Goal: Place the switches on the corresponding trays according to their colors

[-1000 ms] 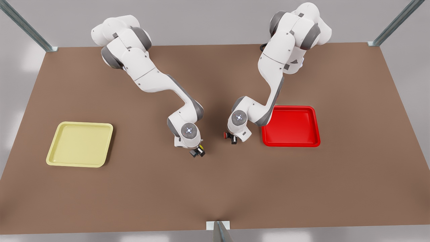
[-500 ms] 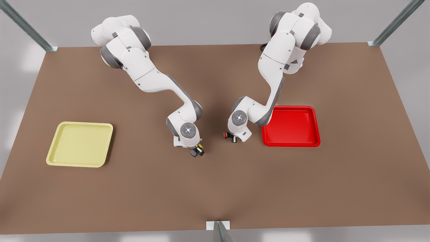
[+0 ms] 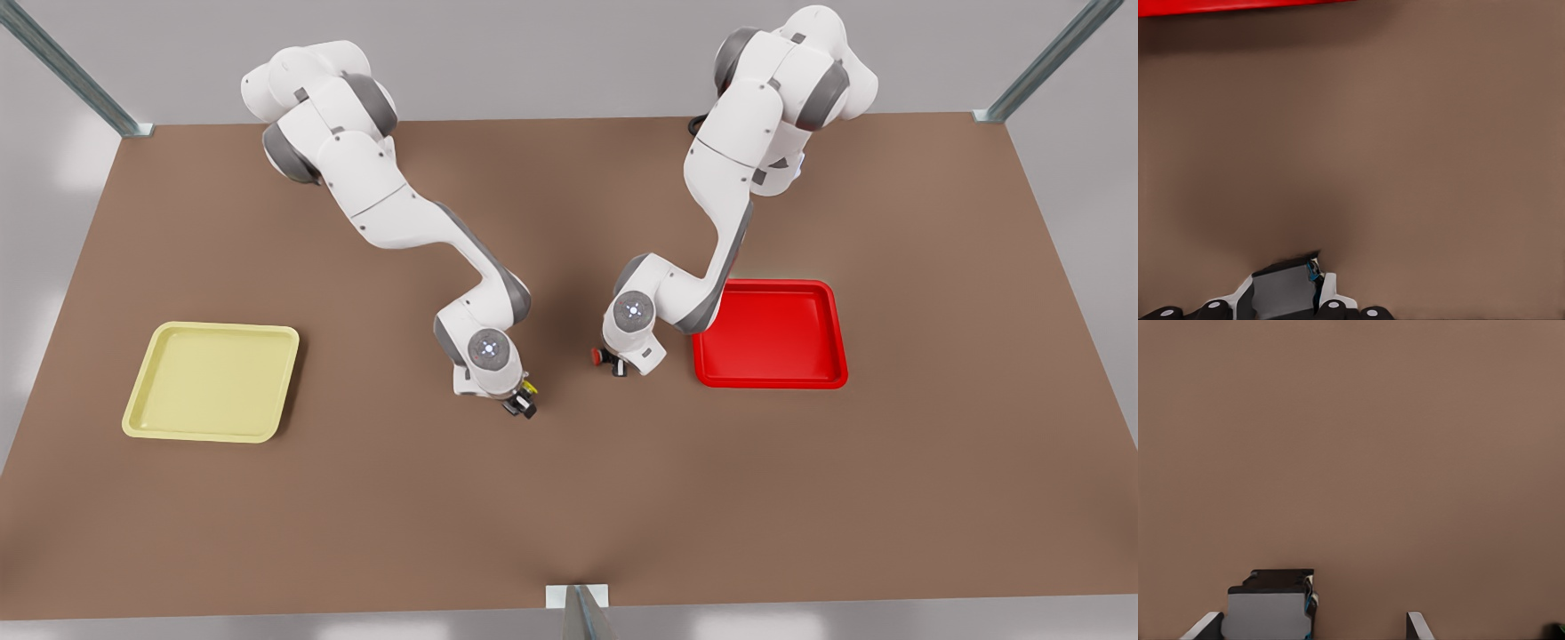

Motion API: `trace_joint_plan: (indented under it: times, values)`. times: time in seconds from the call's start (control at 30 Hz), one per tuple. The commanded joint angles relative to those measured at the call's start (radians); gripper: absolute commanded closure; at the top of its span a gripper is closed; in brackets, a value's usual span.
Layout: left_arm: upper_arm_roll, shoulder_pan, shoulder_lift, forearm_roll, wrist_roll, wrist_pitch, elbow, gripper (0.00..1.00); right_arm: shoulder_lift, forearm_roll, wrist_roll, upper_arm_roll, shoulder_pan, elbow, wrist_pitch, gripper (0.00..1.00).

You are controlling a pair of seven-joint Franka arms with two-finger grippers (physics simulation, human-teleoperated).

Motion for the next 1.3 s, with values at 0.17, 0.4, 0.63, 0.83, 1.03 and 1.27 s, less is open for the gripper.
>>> trace_joint_plan:
  times: [0.17, 0.4, 0.63, 0.83, 1.03, 1.27]
  values:
    - [0.008, 0.002, -0.01, 0.002, 0.031, -0.012, 0.002, 0.44, -0.001, 0.0, -0.005, 0.0, -0.003, 0.001, 0.001, 0.0]
    - [0.009, 0.002, -0.004, 0.002, 0.038, -0.003, 0.002, 0.45, 0.002, -0.002, -0.012, 0.0, -0.009, -0.001, 0.001, 0.12]
    - [0.009, 0.0, 0.012, 0.002, 0.038, 0.018, 0.0, 0.46, 0.005, 0.005, -0.025, 0.0, -0.009, -0.004, 0.003, 0.22]
    - [0.009, 0.002, -0.004, 0.003, 0.052, -0.008, 0.002, 0.47, 0.005, 0.006, -0.035, 0.0, -0.014, -0.004, 0.001, 0.32]
    - [0.144, 0.003, -0.097, 0.0, 0.311, -0.172, -0.001, 0.47, -0.001, 0.014, -0.032, 0.008, -0.031, -0.001, -0.013, 0.33]
    - [0.333, 0.005, -0.186, -0.006, 0.705, -0.183, -0.17, 0.46, 0.005, 0.015, -0.028, 0.012, -0.031, -0.002, -0.011, 0.37]
